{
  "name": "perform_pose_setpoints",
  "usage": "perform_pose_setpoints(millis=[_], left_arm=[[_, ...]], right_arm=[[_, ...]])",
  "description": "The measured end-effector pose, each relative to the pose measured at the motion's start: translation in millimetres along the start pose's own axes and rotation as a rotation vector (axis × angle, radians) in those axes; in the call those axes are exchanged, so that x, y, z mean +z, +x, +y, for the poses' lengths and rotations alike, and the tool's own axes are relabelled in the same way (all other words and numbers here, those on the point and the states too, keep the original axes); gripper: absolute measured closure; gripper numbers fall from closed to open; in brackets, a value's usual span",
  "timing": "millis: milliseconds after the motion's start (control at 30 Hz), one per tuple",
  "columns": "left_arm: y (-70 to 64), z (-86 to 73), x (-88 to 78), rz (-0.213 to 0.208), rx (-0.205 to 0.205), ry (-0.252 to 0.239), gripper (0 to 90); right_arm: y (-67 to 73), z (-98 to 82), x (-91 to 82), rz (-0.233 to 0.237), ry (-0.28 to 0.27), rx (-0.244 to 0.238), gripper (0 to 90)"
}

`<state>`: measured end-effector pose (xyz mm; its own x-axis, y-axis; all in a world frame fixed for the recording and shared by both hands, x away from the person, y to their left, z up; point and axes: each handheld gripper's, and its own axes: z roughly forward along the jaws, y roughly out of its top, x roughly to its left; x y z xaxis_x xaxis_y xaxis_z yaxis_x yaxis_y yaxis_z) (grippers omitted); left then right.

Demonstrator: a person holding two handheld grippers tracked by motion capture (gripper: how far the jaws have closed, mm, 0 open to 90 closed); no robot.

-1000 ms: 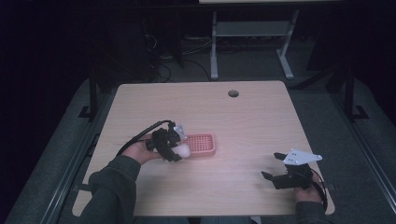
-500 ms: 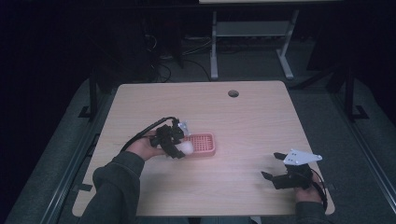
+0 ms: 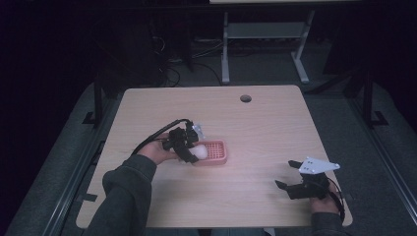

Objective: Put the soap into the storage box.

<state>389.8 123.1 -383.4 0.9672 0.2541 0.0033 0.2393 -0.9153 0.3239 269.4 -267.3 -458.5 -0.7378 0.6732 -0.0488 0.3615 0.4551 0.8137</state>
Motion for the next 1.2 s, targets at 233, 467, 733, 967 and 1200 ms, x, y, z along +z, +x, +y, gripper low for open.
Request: perform_pose_setpoints(millis=[233, 467, 733, 967, 1200], left_arm=[[5.1, 8.1, 3.4, -0.004, 0.006, 0.006, 49.4], [10.5, 17.6, 7.9, -0.009, 0.008, 0.001, 49.5], [15.8, 27.5, 12.2, -0.017, 0.013, 0.0, 49.5], [21.3, 31.6, 20.2, -0.027, 0.006, -0.006, 49.5], [25.7, 35.6, 33.2, -0.031, 0.007, -0.005, 49.5]], right_arm=[[0.3, 0.2, -0.3, 0.005, -0.005, 0.008, 13.7], [0.0, 0.3, -0.3, 0.004, -0.007, 0.008, 13.8], [-0.1, 0.4, -0.5, 0.004, -0.011, 0.006, 13.7], [0.1, 0.7, -0.4, 0.008, -0.012, 0.004, 13.7], [0.6, 1.2, -0.2, 0.006, -0.006, -0.005, 13.7]])
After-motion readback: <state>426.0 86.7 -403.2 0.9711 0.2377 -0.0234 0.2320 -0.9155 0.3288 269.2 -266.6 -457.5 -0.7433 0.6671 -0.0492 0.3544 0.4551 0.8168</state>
